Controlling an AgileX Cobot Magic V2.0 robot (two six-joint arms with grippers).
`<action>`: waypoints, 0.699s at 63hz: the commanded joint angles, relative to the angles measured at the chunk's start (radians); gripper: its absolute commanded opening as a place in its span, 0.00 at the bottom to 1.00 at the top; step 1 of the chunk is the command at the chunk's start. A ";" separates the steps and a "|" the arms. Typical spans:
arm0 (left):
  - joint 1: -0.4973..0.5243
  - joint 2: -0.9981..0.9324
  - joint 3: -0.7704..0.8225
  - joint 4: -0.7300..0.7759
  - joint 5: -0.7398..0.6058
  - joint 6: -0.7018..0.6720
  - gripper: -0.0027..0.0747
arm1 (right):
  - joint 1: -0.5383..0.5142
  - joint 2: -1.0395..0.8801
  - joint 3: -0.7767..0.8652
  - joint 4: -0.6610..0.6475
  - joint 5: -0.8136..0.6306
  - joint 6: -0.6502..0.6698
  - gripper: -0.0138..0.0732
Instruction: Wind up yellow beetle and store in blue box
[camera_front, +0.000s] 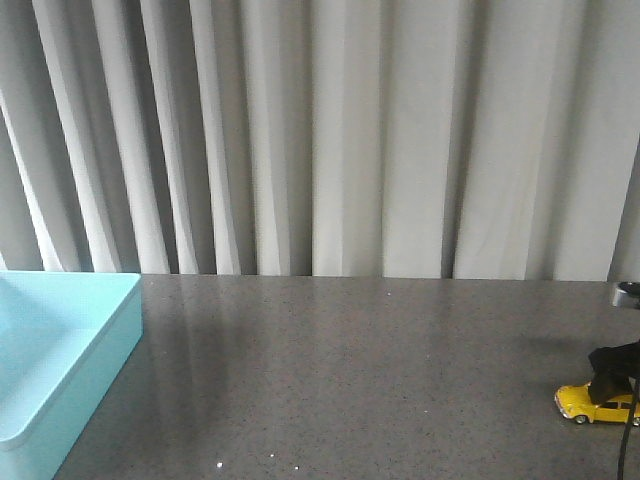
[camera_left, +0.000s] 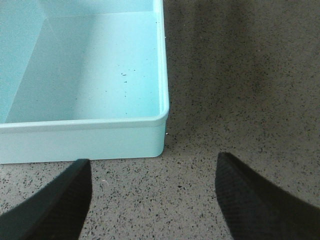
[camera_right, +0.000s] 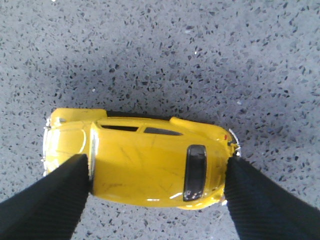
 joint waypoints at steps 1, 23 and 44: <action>0.000 -0.005 -0.033 0.000 -0.055 -0.004 0.70 | -0.011 -0.037 -0.016 -0.013 -0.022 -0.029 0.76; 0.000 -0.005 -0.033 0.000 -0.061 -0.004 0.70 | -0.009 -0.194 -0.016 0.091 0.020 -0.053 0.76; 0.000 -0.005 -0.033 -0.001 -0.061 -0.004 0.70 | -0.007 -0.487 0.024 0.247 0.125 -0.074 0.76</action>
